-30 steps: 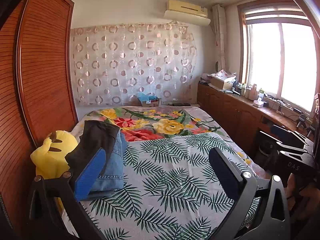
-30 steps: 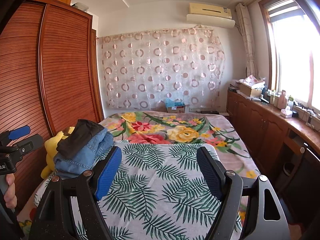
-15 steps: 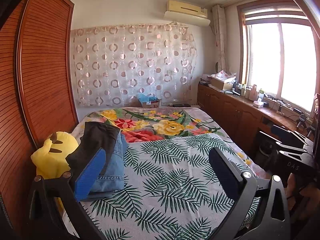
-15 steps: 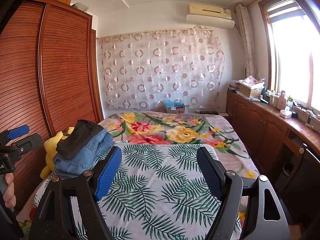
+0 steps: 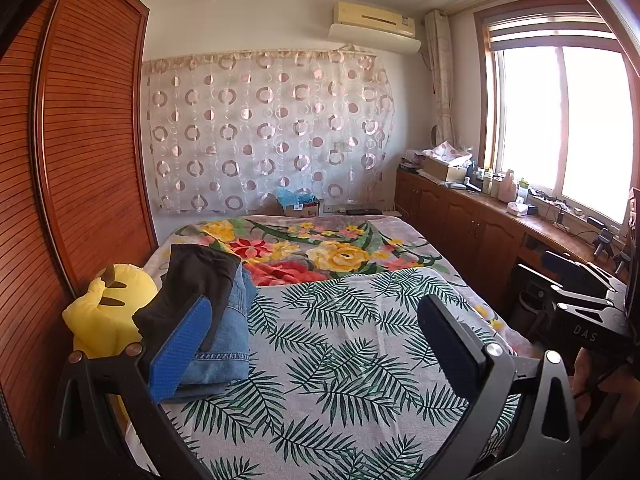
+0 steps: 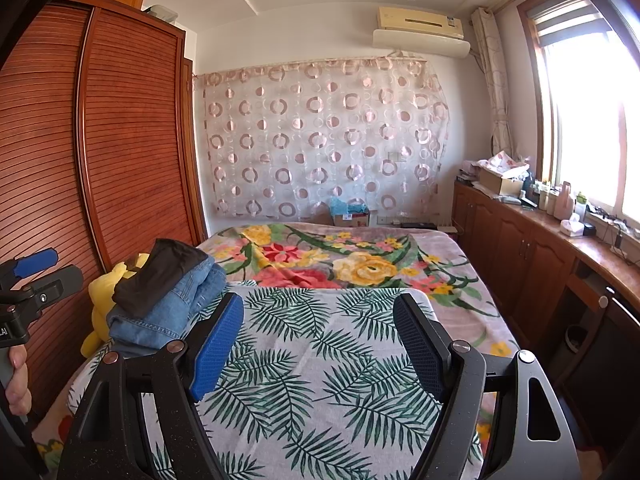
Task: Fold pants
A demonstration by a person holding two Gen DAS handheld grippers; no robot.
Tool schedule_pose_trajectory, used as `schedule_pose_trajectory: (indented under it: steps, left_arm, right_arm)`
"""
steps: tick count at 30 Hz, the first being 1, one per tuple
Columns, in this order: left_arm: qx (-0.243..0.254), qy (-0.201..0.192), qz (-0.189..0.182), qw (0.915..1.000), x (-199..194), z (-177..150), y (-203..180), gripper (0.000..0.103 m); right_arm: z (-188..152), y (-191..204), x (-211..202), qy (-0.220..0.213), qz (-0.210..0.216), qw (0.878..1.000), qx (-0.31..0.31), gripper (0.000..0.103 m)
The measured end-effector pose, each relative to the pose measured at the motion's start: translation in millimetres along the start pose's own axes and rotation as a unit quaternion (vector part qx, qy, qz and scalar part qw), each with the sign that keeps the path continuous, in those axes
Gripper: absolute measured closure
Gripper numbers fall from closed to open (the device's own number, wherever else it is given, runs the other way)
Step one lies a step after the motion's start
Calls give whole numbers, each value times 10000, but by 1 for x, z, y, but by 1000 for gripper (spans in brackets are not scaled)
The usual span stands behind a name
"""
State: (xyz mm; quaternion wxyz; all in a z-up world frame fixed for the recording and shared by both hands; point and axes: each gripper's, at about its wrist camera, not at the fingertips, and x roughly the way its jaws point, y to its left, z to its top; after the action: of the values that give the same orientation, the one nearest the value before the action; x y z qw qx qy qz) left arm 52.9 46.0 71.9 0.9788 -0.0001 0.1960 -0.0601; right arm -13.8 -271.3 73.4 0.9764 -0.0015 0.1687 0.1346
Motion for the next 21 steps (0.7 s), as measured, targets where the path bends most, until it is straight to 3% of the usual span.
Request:
schedule_pose_trajectory:
  steps: [21]
  left_arm:
    - [-2, -1, -4, 10000, 0, -1, 0, 0]
  right_arm:
    - [0, -1, -1, -9, -2, 10000, -11, 24]
